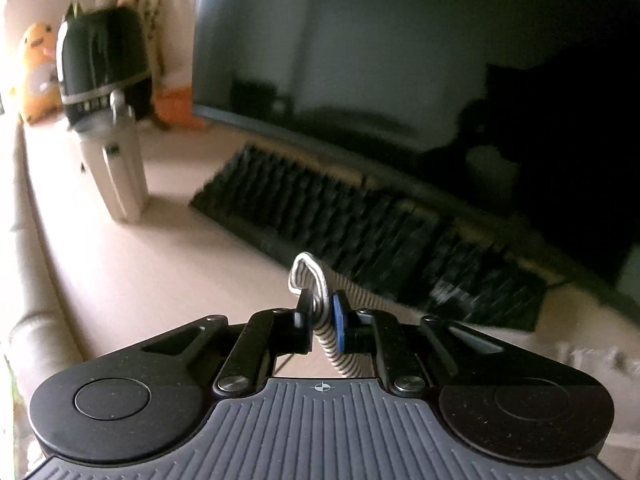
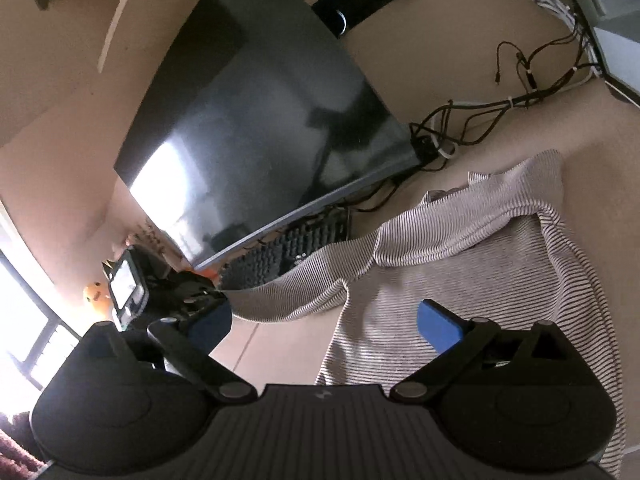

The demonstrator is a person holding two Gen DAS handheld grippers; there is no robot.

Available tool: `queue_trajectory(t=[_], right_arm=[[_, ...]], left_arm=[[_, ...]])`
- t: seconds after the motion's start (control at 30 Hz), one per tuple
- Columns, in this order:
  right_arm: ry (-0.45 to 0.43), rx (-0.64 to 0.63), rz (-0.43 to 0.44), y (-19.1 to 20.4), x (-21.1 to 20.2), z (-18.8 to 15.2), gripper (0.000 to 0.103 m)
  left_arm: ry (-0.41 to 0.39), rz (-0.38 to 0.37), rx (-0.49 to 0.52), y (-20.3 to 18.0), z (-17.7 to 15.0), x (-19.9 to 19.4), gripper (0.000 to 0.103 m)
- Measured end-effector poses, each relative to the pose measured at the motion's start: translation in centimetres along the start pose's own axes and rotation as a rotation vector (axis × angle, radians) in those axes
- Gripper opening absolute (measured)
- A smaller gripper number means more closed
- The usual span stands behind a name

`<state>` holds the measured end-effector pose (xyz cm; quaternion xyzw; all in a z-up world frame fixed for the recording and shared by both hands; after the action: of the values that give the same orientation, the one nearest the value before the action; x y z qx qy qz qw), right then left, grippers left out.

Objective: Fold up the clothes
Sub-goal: 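Grasp the other sleeve cuff with the left gripper and lift it, then carry the sleeve across the shirt body and open the left gripper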

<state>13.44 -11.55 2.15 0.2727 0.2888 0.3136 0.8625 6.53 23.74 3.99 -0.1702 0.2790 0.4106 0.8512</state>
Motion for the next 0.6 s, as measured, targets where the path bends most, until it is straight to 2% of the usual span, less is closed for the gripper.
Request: queue_trajectory(t=[0.17, 0.3, 0.6], right_arm=[[-0.014, 0.045, 0.051, -1.9, -1.2, 0.5, 0.101], [-0.023, 0.067, 0.081, -2.9, -1.9, 0.8, 0.101], [-0.048, 0.121, 0.115, -5.4, -3.3, 1.6, 0.102]], left_arm=[[-0.077, 0.004, 0.045, -3.0, 2.2, -3.9, 0.011], [-0.098, -0.013, 0.071, -5.7, 3.0, -5.9, 0.011], [-0.193, -0.126, 0.192, -14.0, 4.6, -10.9, 0.011]])
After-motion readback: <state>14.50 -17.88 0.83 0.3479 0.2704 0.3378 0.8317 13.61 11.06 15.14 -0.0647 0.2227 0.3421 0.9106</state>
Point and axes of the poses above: each gripper's, at about its wrist camera, not at the fingertips, and x roughly the way its jaws point, y to its left, z to its top, the point moved 4 cm from there along x, roughly the way its jaws point, and after that the axes turned 4 degrees about -y, right-handed, at the moved point
